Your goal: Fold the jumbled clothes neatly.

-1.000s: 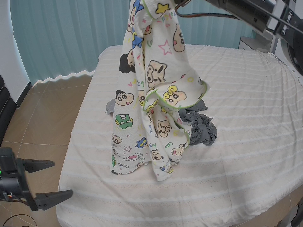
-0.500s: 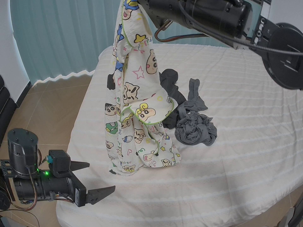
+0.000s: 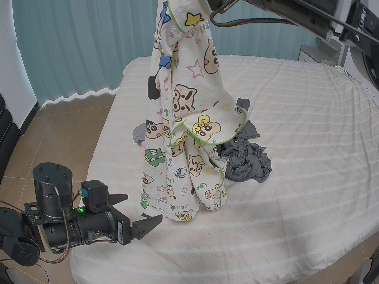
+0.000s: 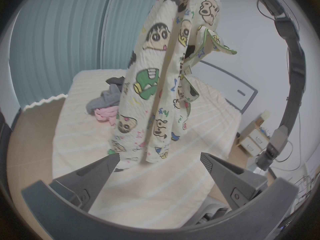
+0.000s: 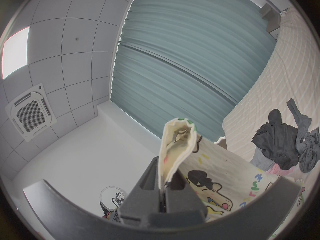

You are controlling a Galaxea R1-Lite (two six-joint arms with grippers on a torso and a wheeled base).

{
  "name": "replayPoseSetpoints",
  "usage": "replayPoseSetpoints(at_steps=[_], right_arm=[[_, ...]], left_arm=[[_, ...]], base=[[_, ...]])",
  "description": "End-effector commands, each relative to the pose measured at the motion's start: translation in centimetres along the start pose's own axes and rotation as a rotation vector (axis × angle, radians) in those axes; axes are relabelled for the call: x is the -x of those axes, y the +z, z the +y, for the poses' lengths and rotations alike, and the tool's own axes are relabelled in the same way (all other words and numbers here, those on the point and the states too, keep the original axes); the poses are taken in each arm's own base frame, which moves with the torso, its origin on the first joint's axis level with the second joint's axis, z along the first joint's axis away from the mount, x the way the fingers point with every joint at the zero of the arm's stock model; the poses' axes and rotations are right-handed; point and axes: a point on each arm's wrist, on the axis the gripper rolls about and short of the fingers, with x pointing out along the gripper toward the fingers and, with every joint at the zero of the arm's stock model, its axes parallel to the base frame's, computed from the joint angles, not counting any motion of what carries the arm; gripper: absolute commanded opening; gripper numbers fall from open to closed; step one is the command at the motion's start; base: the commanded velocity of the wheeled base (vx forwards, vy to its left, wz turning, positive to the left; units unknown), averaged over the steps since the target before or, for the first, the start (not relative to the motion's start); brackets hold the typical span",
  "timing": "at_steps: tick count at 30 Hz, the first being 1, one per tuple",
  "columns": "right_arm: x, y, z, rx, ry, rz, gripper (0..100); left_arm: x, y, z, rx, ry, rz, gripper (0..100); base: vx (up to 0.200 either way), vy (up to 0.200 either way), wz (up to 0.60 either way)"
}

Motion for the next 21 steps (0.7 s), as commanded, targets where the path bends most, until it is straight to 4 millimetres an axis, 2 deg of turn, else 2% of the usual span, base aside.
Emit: replayPoseSetpoints(at_steps=[1,7,14,17,21], right_arm=[[1.1,0.8,1.6,-0.017,0.037,-0.01,0],[1.1,0.9,1.6,-0.019,0.039,-0.012,0],[1.4,0.9,2.0,-0.03,0.049,-0.01,0],[1.6,0.8,2.4,-0.035,0.058,-0.005,0],[1.9,1.1,2.7,-0.038,0.061,-0.014,0]], left_arm=[[-1.8,-0.7,-0.3,0.049,-0.062,0.047,100],[-2.5,-1.1,-0.4,0.056,-0.105,0.081,100],[-5.7,-0.7,-0.2,0.05,-0.101,0.025,100],[-7.5,-1.2,0.0,0.042,-0.091,0.019,100],[-8.6,-1.6,0.3,0.039,-0.063,0.01,100]], base=[[0.0,0.0,0.0],[0.0,0.0,0.0],[0.0,0.0,0.0],[0.0,0.0,0.0],[0.0,0.0,0.0]])
